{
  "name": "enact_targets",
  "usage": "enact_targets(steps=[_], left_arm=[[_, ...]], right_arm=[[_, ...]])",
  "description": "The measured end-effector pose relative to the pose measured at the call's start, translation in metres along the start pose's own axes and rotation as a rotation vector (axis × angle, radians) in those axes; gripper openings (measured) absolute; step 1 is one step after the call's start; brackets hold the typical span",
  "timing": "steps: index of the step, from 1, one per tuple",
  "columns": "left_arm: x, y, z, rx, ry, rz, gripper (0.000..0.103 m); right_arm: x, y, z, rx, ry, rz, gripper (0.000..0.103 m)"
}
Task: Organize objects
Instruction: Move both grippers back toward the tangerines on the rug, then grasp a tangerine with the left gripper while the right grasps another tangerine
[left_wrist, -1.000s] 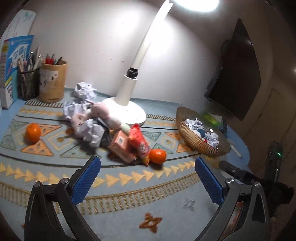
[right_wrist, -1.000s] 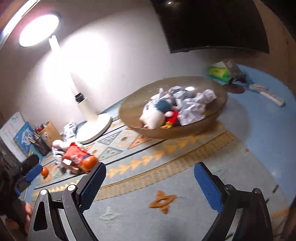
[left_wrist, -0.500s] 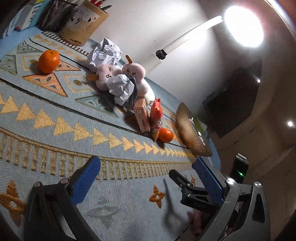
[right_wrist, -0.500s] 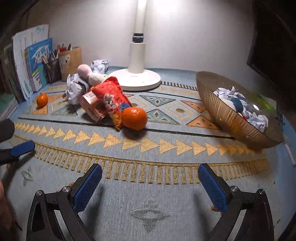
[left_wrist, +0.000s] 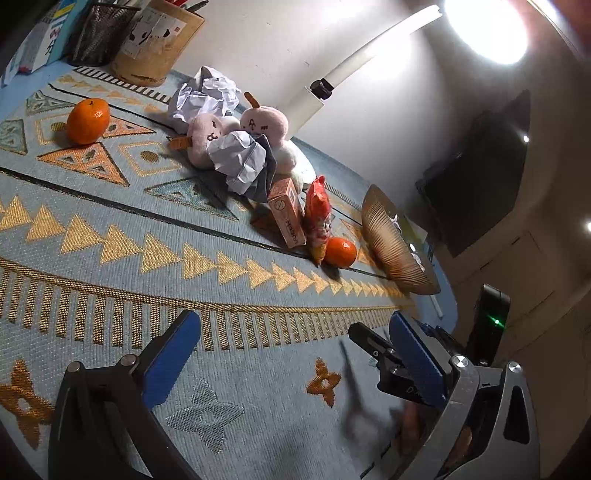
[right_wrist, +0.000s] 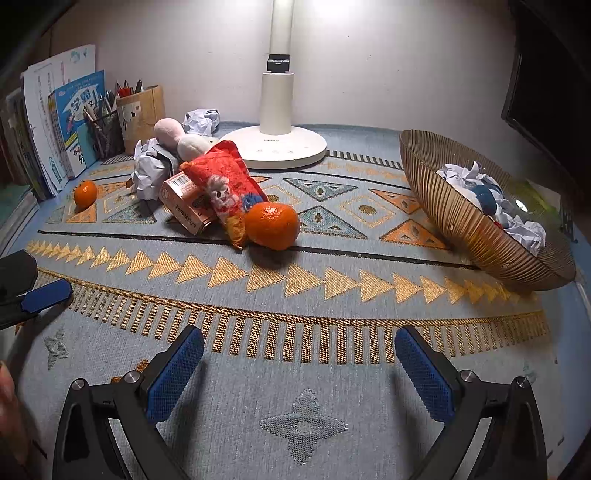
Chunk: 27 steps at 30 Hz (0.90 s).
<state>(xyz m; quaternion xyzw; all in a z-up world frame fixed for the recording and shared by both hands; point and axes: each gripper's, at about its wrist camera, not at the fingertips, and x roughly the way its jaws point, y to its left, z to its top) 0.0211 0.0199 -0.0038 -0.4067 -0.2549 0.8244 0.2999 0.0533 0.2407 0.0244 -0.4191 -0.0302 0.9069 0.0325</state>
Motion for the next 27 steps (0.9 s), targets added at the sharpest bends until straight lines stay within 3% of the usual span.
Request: enact_targets(steps=[6,11,14,18,22,27], left_arm=[[-0.002,-0.008,-0.003,0.040,-0.021,0.056,0.102],[-0.008,-0.013,-0.006,0.074,-0.013,0.131,0.102],[-0.035,-0.009,-0.007,0.175,-0.035,0.197,0.102],[-0.068,0.019,0.031,0.228,-0.086,0.444,0.102],[-0.061,0.045,0.084,0.191,-0.063,0.419,0.102],[-0.010,0.067,0.119,0.210,-0.044,0.547,0.102]], right_arm=[[-0.004,-0.006,-0.001,0.029,-0.020,0.023,0.103],[-0.006,-0.008,-0.001,0.054,-0.033,-0.028,0.103],[-0.009,-0.011,-0.002,0.060,-0.046,-0.032,0.103],[-0.010,-0.010,-0.002,0.053,-0.043,-0.020,0.103],[-0.013,0.002,0.011,0.005,-0.049,0.033,0.103],[0.001,-0.002,0.048,0.070,-0.018,-0.001,0.103]])
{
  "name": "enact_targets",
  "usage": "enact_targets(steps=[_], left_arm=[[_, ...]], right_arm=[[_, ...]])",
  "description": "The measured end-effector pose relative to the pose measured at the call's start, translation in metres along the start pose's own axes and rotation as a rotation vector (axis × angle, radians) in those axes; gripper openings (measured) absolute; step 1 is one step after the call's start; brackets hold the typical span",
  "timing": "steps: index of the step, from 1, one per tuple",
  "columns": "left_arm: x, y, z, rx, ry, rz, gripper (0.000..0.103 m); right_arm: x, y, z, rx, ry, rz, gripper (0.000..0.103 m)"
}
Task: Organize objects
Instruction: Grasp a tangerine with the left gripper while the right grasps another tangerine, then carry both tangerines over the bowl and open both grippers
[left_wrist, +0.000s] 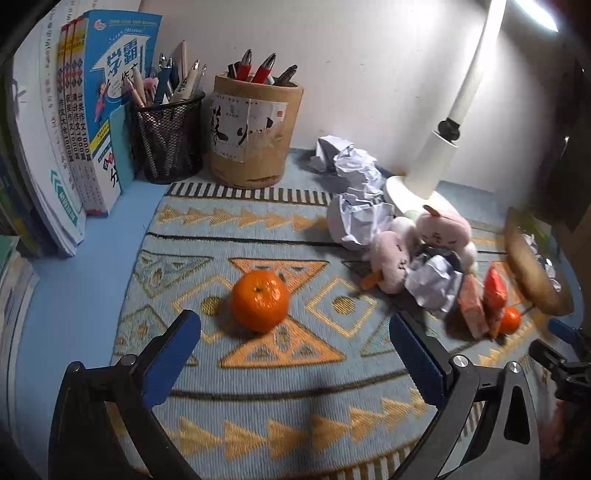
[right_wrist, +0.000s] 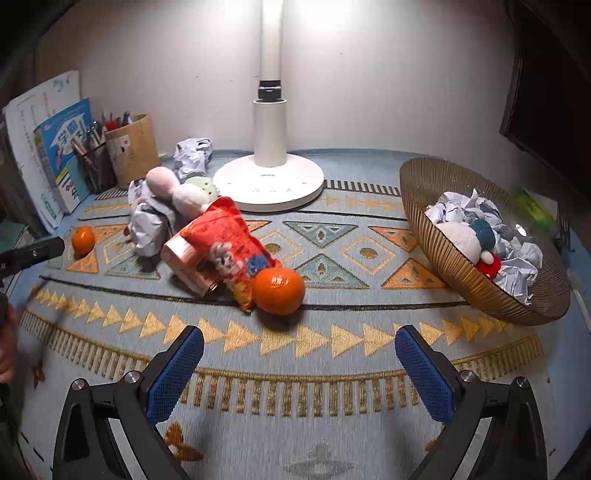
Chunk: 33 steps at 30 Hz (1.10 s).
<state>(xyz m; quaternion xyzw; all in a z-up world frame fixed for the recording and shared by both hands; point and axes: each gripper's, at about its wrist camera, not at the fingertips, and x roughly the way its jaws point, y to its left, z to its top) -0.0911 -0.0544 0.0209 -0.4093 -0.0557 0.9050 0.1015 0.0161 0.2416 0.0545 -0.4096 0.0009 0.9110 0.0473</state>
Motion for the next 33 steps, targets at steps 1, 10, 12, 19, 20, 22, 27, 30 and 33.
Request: enact_targets(steps=[1,10,12,19,20,22,27,30,33], left_arm=[[0.008,0.000,0.001,0.000,0.004,0.015,0.102],[0.023,-0.017,0.005,0.090,-0.018,0.075,0.060],[0.023,-0.016,0.004,0.097,-0.013,0.084,0.034],[-0.031,-0.053,-0.016,0.143,-0.057,-0.111,0.034],[-0.043,-0.064,-0.022,0.150,-0.062,-0.153,0.034],[-0.059,-0.090,-0.038,0.154,-0.076,-0.230,0.034],[-0.062,-0.153,-0.068,0.179,-0.125,-0.252,0.034],[-0.051,-0.161,-0.074,0.148,-0.161,-0.253,0.034],[-0.042,-0.155,-0.076,0.112,-0.139,-0.227,0.034]], right_arm=[[0.005,-0.003,0.005,0.017,0.005,0.030,0.103],[0.055,-0.007,0.019,0.107,0.046,0.143,0.069],[0.050,-0.006,0.018,0.101,0.023,0.152,0.053],[0.027,-0.008,0.007,0.097,-0.003,0.155,0.039],[0.019,-0.012,0.004,0.108,-0.011,0.180,0.039],[0.000,-0.020,-0.004,0.112,-0.030,0.219,0.039],[-0.006,-0.031,-0.022,0.078,-0.032,0.199,0.039],[0.006,-0.033,-0.030,0.057,-0.005,0.225,0.039],[0.013,-0.035,-0.027,0.056,0.005,0.267,0.039]])
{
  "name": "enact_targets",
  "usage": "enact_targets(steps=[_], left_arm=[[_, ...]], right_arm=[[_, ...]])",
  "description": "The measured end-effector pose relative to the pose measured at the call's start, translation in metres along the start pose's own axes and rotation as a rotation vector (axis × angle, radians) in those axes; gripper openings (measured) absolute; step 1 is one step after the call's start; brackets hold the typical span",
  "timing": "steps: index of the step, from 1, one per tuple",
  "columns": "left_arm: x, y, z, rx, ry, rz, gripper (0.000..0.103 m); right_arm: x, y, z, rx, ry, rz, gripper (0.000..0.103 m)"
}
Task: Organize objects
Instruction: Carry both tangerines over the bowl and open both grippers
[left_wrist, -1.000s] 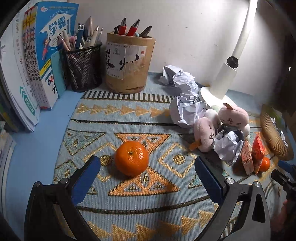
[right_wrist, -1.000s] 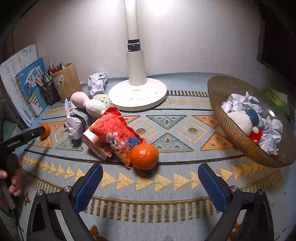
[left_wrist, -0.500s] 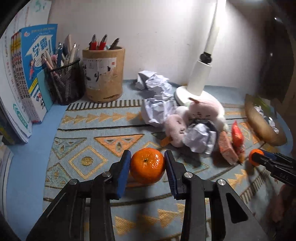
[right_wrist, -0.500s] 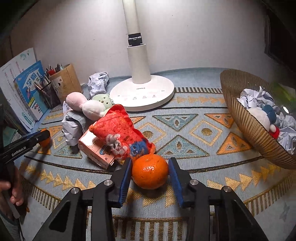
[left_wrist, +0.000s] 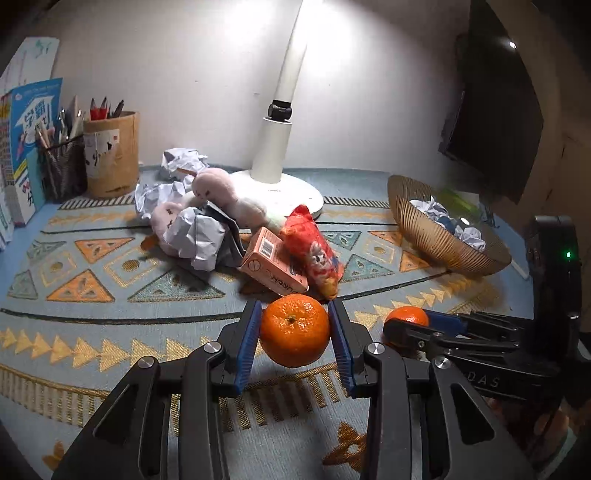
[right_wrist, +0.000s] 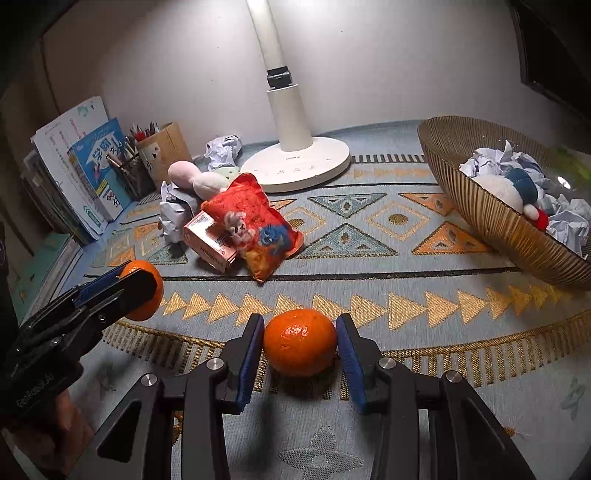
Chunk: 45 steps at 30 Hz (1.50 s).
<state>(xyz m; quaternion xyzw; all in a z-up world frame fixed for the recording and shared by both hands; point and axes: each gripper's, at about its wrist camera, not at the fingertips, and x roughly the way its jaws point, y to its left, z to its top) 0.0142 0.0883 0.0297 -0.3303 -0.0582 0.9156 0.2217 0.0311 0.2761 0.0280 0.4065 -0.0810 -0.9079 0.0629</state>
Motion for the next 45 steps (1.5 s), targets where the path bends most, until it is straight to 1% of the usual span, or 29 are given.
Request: enact_targets(steps=[2,4,8,10,13,16,18,21,23,26,28,30,32,35,37,38,39,40,42,43,45], left_arm=[[0.002,0.011,-0.003,-0.052,0.019,-0.045,0.034],[0.007,0.015,-0.003,-0.081,0.048,-0.046,0.034],[0.006,0.007,-0.004,-0.040,0.048,-0.047,0.034],[0.008,0.005,-0.002,-0.027,0.059,-0.040,0.034],[0.012,0.007,0.000,-0.038,0.078,-0.043,0.034],[0.011,0.009,0.000,-0.046,0.078,-0.045,0.034],[0.011,0.008,0.000,-0.046,0.080,-0.046,0.034],[0.011,0.009,0.000,-0.051,0.080,-0.041,0.034],[0.014,0.010,0.000,-0.055,0.092,-0.032,0.034],[0.024,0.008,-0.001,-0.044,0.143,0.005,0.034],[0.024,0.004,-0.001,-0.024,0.145,0.018,0.034],[0.016,-0.004,0.000,-0.012,0.145,0.028,0.034],[0.001,-0.016,0.007,0.002,0.138,-0.027,0.034],[-0.019,-0.051,0.036,0.086,0.078,-0.082,0.034],[-0.024,-0.078,0.060,0.117,0.041,-0.135,0.034],[-0.022,-0.091,0.071,0.128,0.029,-0.161,0.034],[-0.018,-0.105,0.081,0.144,0.015,-0.176,0.034],[-0.013,-0.118,0.089,0.166,-0.003,-0.174,0.034],[0.003,-0.142,0.103,0.207,-0.016,-0.174,0.034],[0.014,-0.151,0.108,0.209,-0.011,-0.187,0.034],[0.033,-0.166,0.116,0.194,-0.013,-0.221,0.034]], right_arm=[[0.004,-0.001,-0.001,0.002,0.025,0.008,0.039],[0.005,0.001,-0.002,-0.013,0.029,0.017,0.039],[0.006,0.004,-0.004,-0.020,0.034,0.012,0.040],[0.006,0.003,-0.004,-0.015,0.035,0.013,0.040],[0.007,0.005,-0.004,-0.019,0.041,0.013,0.040],[0.009,0.006,-0.005,-0.022,0.053,0.013,0.040],[0.007,0.010,-0.006,-0.043,0.044,0.001,0.040],[0.000,0.019,-0.008,-0.088,-0.001,-0.012,0.040],[-0.002,0.021,-0.008,-0.102,-0.013,-0.013,0.040],[0.002,0.025,-0.009,-0.119,0.016,-0.025,0.040],[0.004,0.031,-0.012,-0.151,0.032,-0.058,0.040],[-0.001,0.037,-0.016,-0.176,0.025,-0.060,0.040],[-0.019,0.038,-0.023,-0.187,0.008,-0.042,0.040],[-0.069,0.042,-0.029,-0.296,-0.073,-0.089,0.040],[-0.104,0.034,-0.021,-0.327,-0.127,-0.115,0.040],[-0.122,0.027,-0.013,-0.321,-0.158,-0.131,0.040],[-0.140,0.016,-0.004,-0.298,-0.193,-0.144,0.040],[-0.157,0.001,0.007,-0.258,-0.225,-0.148,0.040],[-0.187,-0.035,0.026,-0.134,-0.282,-0.138,0.040],[-0.198,-0.055,0.035,-0.066,-0.306,-0.139,0.040],[-0.206,-0.092,0.049,0.046,-0.331,-0.178,0.040]])
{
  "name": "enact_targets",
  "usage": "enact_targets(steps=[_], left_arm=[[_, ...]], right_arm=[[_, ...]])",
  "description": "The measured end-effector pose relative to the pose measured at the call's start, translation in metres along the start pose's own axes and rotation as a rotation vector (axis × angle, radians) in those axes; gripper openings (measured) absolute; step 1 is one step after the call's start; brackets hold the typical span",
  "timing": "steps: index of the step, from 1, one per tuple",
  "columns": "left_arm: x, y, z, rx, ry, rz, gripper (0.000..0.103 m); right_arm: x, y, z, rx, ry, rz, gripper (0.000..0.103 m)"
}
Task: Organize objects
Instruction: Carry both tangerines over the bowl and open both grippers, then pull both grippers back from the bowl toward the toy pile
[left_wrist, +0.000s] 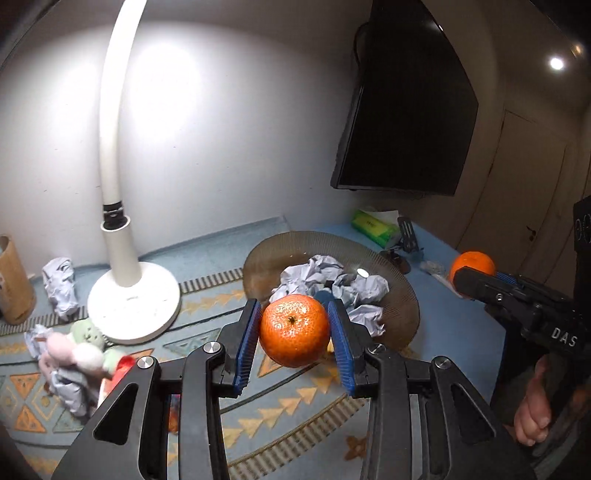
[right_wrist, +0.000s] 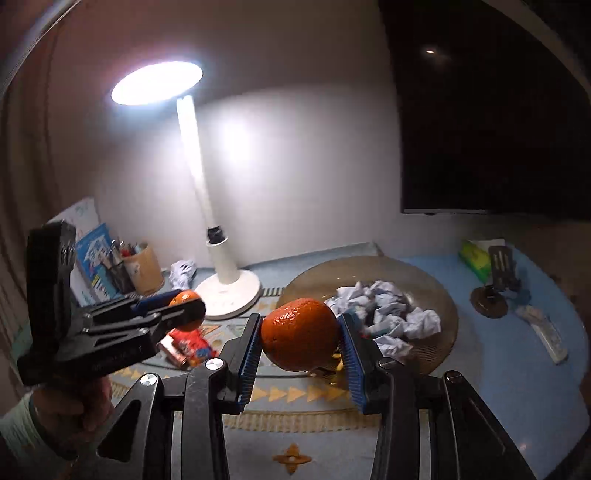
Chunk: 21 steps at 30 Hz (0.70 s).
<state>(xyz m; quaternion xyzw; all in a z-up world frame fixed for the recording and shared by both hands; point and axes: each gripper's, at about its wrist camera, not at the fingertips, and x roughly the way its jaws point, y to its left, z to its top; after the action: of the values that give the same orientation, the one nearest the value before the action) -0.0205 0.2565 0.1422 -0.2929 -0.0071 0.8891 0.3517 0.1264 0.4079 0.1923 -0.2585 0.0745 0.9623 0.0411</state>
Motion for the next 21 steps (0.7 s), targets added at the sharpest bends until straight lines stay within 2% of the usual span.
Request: enact_targets(steps=[2,4,5,6,7,8,9,10,11,15,16,18,20,21], left_arm=[[0.016,-0.011,0.005,0.014,-0.043,-0.018,0.034],[0.035,-0.023,0.008,0.040,-0.033,-0.048,0.036],[0.045,-0.025,0.008,0.037,-0.015,-0.068,0.047],[0.054,-0.025,0.007,0.024,0.009,-0.077,0.069],[0.059,-0.023,0.006,0.003,0.027,-0.061,0.080],[0.059,-0.018,0.003,-0.018,0.024,-0.036,0.085],[0.054,-0.012,-0.001,-0.034,0.009,-0.021,0.085],[0.046,-0.005,-0.005,-0.047,-0.005,-0.007,0.085],[0.036,0.004,-0.009,-0.063,-0.012,0.007,0.085],[-0.024,0.043,-0.033,-0.151,-0.047,0.044,0.089],[-0.041,0.053,-0.042,-0.173,-0.061,0.058,0.091],[-0.076,0.072,-0.059,-0.213,-0.094,0.102,0.103],[-0.107,0.091,-0.083,-0.238,-0.130,0.167,0.102],[-0.117,0.100,-0.094,-0.248,-0.138,0.205,0.102]], right_arm=[[0.015,-0.025,0.010,0.073,0.025,-0.038,0.040],[0.037,-0.043,0.013,0.151,0.079,-0.004,0.040],[0.048,-0.051,0.011,0.198,0.108,0.027,0.040],[0.058,-0.057,0.010,0.235,0.136,0.052,0.040],[0.068,-0.062,0.008,0.256,0.163,0.055,0.045],[0.077,-0.066,0.007,0.269,0.191,0.031,0.059],[0.084,-0.070,0.005,0.284,0.213,0.001,0.067],[0.087,-0.074,0.002,0.304,0.218,-0.014,0.071],[0.085,-0.079,-0.002,0.326,0.205,0.000,0.071],[0.065,-0.069,-0.015,0.361,0.162,0.140,0.075],[0.059,-0.059,-0.017,0.348,0.155,0.161,0.076],[0.049,-0.031,-0.021,0.309,0.137,0.206,0.078],[0.047,0.003,-0.025,0.271,0.131,0.257,0.091],[0.049,0.021,-0.028,0.254,0.133,0.283,0.092]])
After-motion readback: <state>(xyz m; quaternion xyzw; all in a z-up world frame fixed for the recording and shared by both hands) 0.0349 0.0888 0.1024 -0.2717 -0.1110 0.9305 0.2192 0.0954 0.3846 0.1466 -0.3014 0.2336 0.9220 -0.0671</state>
